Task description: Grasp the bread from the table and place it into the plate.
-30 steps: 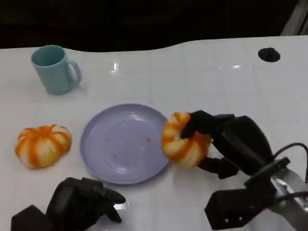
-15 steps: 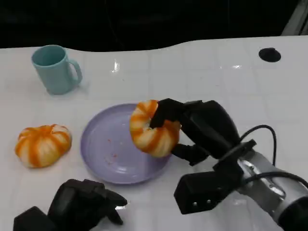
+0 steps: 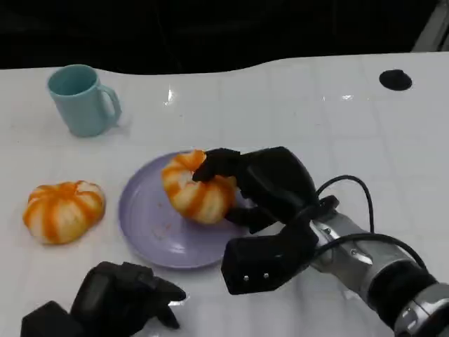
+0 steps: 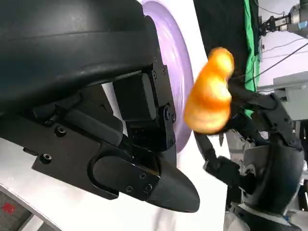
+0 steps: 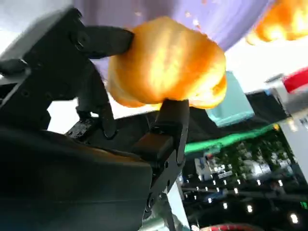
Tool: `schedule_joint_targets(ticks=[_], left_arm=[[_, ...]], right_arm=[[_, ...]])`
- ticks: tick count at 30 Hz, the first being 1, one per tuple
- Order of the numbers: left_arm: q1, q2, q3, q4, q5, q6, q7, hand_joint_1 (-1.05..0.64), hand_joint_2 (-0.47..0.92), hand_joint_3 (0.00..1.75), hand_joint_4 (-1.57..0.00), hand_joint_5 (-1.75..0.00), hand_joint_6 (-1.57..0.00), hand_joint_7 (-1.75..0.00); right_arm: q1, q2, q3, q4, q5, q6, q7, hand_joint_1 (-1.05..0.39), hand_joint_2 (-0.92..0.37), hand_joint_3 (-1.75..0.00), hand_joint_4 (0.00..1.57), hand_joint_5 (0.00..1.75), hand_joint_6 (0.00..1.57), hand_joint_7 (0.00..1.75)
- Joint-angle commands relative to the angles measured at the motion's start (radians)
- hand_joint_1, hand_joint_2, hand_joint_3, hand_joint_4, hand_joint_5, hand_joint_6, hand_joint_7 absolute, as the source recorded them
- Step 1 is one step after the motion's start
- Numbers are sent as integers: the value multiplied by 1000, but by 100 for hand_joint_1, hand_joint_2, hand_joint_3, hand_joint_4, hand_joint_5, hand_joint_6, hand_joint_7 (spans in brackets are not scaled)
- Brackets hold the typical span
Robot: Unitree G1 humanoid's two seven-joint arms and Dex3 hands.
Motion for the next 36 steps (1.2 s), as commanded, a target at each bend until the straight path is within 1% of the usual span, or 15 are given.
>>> schedule_joint_targets(ticks=[1, 5, 8, 15, 19, 24, 27, 29, 31, 33, 35, 36], left_arm=[[-2, 13, 0, 5, 4, -6, 11, -105, 92, 6, -136, -92, -157, -24], [0, 15, -2, 4, 7, -13, 14, -105, 92, 6, -135, -92, -157, -24], [2, 14, -3, 1, 3, -15, 13, -105, 92, 7, -135, -91, -157, -24], [3, 14, -8, 7, 12, -29, 23, -105, 92, 8, -135, -91, -157, -24], [1, 10, -6, 8, 3, -32, 15, -105, 92, 8, -135, -91, -157, -24], [0, 11, -8, 5, 3, -22, 16, -105, 92, 7, -136, -91, -157, -24], [-4, 9, -8, 10, -1, -22, 12, -105, 92, 7, -136, -91, -157, -24], [-5, 8, -7, 11, -3, -22, 10, -105, 92, 7, -136, -91, -157, -24], [-6, 8, -8, 14, -2, -21, 12, -105, 92, 7, -136, -91, -157, -24], [-7, 7, -8, 13, -1, -15, 15, -105, 92, 7, -136, -91, -157, -24], [-6, 6, -10, 10, 1, -13, 17, -105, 92, 7, -136, -91, -157, -24], [-5, 7, -11, 8, 2, -12, 17, -105, 92, 7, -136, -91, -157, -24]], right_arm=[[-21, -20, 26, -29, -4, 45, 86, -42, -91, -12, 36, 26, 51, 1], [-2, -43, 48, -94, -8, 84, 169, -58, -92, -18, 19, 19, 36, 0], [21, -66, 57, -151, -6, 92, 206, -63, -92, -22, 17, 19, 34, 0], [88, -115, 42, -287, 21, 93, 280, -65, -92, -22, 17, 21, 34, 0], [148, -154, 7, -396, 61, 66, 305, -63, -92, -22, 20, 23, 36, 1], [238, -200, -58, -506, 174, -14, 351, -58, -92, -22, 21, 25, 36, 1], [297, -227, -100, -548, 263, -75, 393, -57, -92, -23, 22, 27, 35, 0], [324, -235, -120, -566, 303, -102, 415, -56, -92, -22, 24, 28, 36, 1], [374, -240, -151, -601, 406, -140, 473, -54, -92, -20, 25, 30, 38, 2], [419, -241, -180, -626, 509, -173, 531, -52, -92, -18, 29, 34, 43, 4], [452, -236, -204, -648, 575, -182, 571, -51, -92, -17, 30, 36, 46, 6], [471, -234, -217, -661, 611, -190, 590, -50, -92, -15, 35, 41, 52, 8]])
